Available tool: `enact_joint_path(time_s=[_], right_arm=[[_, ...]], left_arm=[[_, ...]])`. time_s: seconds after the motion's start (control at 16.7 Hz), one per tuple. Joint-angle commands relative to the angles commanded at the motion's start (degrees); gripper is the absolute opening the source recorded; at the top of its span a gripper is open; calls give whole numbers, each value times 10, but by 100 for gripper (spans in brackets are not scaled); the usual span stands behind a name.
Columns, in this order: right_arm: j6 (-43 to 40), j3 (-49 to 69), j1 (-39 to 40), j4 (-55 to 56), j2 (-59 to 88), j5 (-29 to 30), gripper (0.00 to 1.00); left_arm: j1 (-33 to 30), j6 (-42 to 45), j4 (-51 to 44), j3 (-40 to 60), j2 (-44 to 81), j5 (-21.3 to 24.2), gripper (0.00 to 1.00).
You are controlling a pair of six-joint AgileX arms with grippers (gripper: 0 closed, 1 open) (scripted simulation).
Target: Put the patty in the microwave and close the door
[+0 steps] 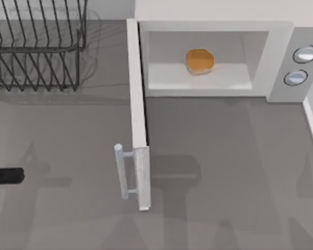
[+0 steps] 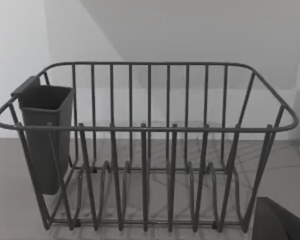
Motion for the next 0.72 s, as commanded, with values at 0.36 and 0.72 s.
enact_joint_path(time_s=[0.36, 0.72], right_arm=[[0, 0, 0, 0, 0, 0, 100], [0, 0, 0, 0, 0, 0, 100]], left_arm=[[-71, 1, 43, 20, 62, -70, 0], [-74, -5, 36, 26, 69, -71, 0]])
